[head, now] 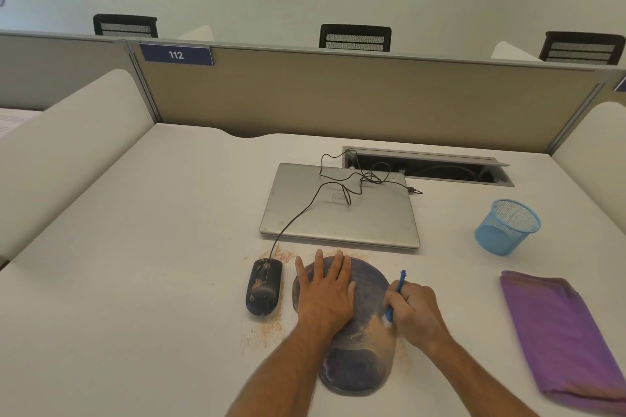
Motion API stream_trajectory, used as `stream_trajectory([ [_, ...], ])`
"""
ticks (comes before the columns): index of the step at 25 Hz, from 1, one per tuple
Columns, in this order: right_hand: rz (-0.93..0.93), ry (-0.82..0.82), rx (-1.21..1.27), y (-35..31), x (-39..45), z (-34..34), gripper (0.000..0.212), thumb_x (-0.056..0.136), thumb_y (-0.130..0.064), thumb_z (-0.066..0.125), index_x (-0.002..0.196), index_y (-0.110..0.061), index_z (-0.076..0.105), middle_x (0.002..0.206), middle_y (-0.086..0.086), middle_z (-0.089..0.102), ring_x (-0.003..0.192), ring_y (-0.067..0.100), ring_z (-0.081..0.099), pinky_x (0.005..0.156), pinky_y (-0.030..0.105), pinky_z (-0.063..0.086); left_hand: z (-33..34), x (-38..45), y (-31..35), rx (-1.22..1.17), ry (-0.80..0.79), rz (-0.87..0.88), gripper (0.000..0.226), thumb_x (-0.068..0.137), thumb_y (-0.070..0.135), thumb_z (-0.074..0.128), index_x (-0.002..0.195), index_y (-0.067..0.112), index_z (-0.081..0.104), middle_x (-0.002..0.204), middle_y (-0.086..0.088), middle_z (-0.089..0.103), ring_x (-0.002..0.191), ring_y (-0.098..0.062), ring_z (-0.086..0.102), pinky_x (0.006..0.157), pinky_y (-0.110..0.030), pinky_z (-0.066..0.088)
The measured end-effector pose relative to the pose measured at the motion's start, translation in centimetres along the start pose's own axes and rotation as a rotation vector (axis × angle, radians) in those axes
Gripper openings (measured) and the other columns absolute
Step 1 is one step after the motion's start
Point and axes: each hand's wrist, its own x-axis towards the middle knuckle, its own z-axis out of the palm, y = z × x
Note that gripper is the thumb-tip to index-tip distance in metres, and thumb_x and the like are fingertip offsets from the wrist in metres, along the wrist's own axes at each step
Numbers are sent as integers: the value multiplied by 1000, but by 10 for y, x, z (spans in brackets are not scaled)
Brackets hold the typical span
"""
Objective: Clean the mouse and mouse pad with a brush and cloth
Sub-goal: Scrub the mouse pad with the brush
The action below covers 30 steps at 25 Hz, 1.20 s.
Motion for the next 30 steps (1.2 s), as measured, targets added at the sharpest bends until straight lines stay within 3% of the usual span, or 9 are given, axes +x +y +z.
stream_trajectory([
  [11,7,7,24,3,-2,3,41,88,-11,54,47,-19,58,52,4,60,50,14,57,52,34,46,1,0,0,20,-7,-1,60,106,52,8,160,28,-3,169,4,-7,152,-33,-18,96,-62,-40],
  [17,-18,-15,25,-2,-5,4,37,83,-21,51,47,-18,56,52,7,59,51,19,55,54,43,47,0,0,0,27,-14,0,61,106,52,8,160,28,-4,168,4,-8,151,-33,-19,95,-62,-39],
  [20,10,-16,-15,-2,-3,3,41,91,-15,54,51,-15,59,58,10,64,58,24,61,57,39,49,-1,-1,0,29,-16,-2,60,106,52,8,160,28,-5,168,4,-9,151,-33,-20,96,-62,-39],
  [23,-15,-38,-21,-2,-4,5,42,90,-7,54,49,-15,57,54,10,61,52,20,57,54,39,47,-1,-1,1,22,-10,-3,60,106,51,8,160,28,-4,168,4,-8,151,-33,-20,96,-62,-39],
  [26,5,-4,0,-4,-4,6,38,92,-14,56,55,-11,63,59,9,65,58,18,62,57,32,49,-2,-1,0,22,-7,-3,60,106,51,9,160,28,-3,169,4,-7,151,-33,-19,97,-62,-39],
  [28,5,-88,-17,-5,-4,6,38,88,-18,54,51,-17,60,58,9,64,58,24,61,56,36,49,-1,-2,1,18,-3,-5,60,106,51,9,160,28,-2,169,5,-6,152,-33,-19,96,-62,-40],
  [30,-21,-66,30,-5,-3,3,35,83,-21,51,49,-18,58,55,10,61,57,27,59,55,42,48,-1,-2,1,13,-5,-4,60,106,51,9,160,28,-2,169,5,-6,152,-33,-19,96,-62,-40],
])
